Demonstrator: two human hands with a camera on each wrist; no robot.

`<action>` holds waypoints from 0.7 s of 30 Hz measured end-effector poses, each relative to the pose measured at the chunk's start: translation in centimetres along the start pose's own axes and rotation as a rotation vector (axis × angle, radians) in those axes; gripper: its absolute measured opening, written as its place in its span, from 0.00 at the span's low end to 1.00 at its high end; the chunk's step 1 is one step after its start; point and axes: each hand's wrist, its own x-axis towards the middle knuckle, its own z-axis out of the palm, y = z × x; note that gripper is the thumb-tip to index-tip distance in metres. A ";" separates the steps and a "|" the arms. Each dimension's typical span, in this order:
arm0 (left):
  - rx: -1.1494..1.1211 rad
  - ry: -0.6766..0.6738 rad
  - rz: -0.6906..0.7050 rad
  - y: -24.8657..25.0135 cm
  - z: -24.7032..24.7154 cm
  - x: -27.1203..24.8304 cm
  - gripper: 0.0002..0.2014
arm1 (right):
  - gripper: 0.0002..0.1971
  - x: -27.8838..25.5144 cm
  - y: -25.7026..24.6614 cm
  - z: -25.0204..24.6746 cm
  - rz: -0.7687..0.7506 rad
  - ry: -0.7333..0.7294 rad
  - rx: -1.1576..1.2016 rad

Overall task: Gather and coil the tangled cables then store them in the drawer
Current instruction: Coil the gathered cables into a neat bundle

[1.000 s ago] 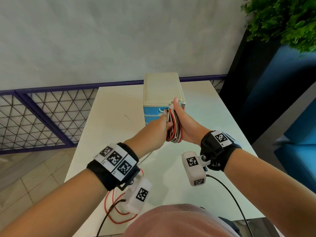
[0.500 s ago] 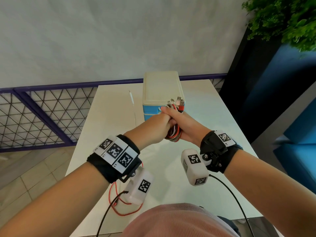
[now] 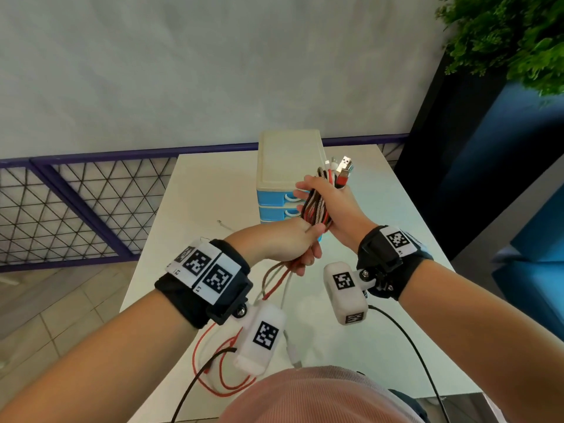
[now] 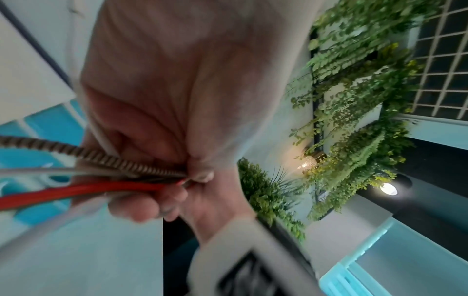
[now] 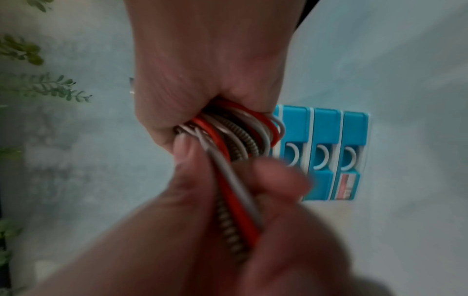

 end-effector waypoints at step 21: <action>0.363 -0.125 0.141 -5.2 1.0 0.5 0.17 | 0.21 -0.9 -0.4 0.4 0.159 0.041 0.245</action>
